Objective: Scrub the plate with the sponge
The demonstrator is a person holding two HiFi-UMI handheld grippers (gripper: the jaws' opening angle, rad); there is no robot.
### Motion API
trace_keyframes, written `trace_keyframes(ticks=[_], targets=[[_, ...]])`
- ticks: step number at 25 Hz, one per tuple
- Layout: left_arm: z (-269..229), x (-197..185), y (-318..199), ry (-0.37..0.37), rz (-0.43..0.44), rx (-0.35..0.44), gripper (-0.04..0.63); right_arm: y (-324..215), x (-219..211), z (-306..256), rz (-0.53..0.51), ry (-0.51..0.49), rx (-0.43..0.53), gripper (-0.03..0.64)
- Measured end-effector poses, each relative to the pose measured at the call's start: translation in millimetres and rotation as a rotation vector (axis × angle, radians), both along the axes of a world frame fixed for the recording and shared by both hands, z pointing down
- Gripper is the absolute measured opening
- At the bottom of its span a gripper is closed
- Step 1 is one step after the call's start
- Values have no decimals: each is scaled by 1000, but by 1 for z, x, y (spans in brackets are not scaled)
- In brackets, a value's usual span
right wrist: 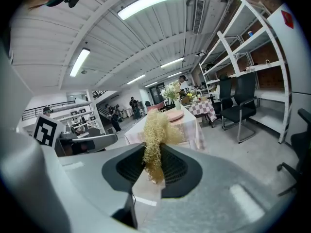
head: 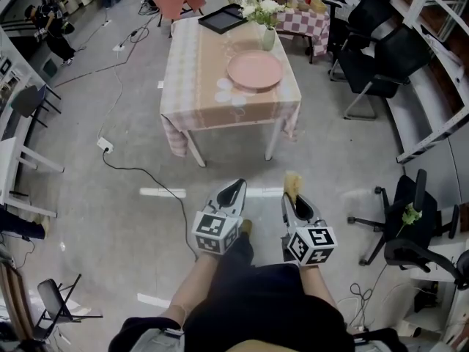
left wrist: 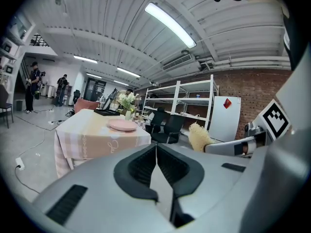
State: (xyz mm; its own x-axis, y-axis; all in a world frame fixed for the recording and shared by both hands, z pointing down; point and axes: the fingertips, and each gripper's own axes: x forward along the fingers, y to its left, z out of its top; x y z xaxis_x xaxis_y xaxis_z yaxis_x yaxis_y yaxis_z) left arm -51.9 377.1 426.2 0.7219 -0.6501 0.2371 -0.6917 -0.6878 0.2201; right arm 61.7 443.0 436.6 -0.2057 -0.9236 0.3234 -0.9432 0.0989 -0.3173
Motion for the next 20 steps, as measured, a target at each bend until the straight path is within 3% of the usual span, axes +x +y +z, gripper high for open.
trace_keyframes(ticks=[20], targets=[[-13,4,-112,18,20,21,17,-108,2,-10,17,8,29,81]])
